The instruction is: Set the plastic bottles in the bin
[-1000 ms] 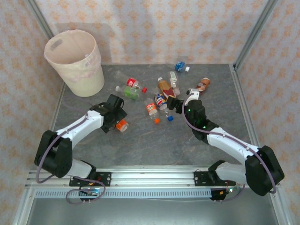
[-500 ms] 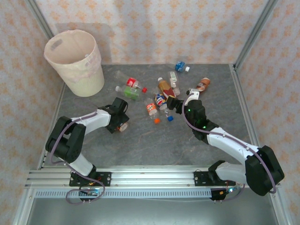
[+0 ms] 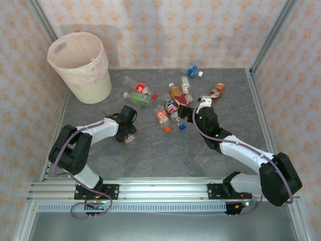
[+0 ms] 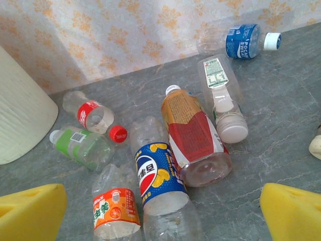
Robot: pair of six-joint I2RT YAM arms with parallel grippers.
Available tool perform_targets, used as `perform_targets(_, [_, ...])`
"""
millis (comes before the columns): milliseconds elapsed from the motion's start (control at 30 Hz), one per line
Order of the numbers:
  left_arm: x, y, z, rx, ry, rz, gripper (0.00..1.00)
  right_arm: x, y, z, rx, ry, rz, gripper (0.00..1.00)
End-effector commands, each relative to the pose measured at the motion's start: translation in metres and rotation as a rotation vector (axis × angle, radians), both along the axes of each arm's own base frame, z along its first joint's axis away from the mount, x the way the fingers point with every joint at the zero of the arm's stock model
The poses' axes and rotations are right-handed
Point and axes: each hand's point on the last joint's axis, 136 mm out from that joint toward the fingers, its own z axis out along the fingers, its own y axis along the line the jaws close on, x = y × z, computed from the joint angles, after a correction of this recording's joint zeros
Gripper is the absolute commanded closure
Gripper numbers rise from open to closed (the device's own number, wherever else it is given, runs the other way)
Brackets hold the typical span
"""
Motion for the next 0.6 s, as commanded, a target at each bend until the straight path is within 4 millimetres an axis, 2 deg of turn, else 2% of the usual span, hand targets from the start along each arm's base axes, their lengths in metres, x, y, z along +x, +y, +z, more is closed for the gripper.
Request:
perform_targets(0, [0.019, -0.018, 0.0, -0.059, -0.082, -0.051, 0.43, 0.004, 0.001, 0.009, 0.01, -0.015, -0.003, 0.01])
perform_targets(567, [0.027, -0.016, 0.05, -0.036, -0.229, -0.116, 0.48, 0.004, 0.003, 0.012, 0.025, -0.017, 0.007, 0.01])
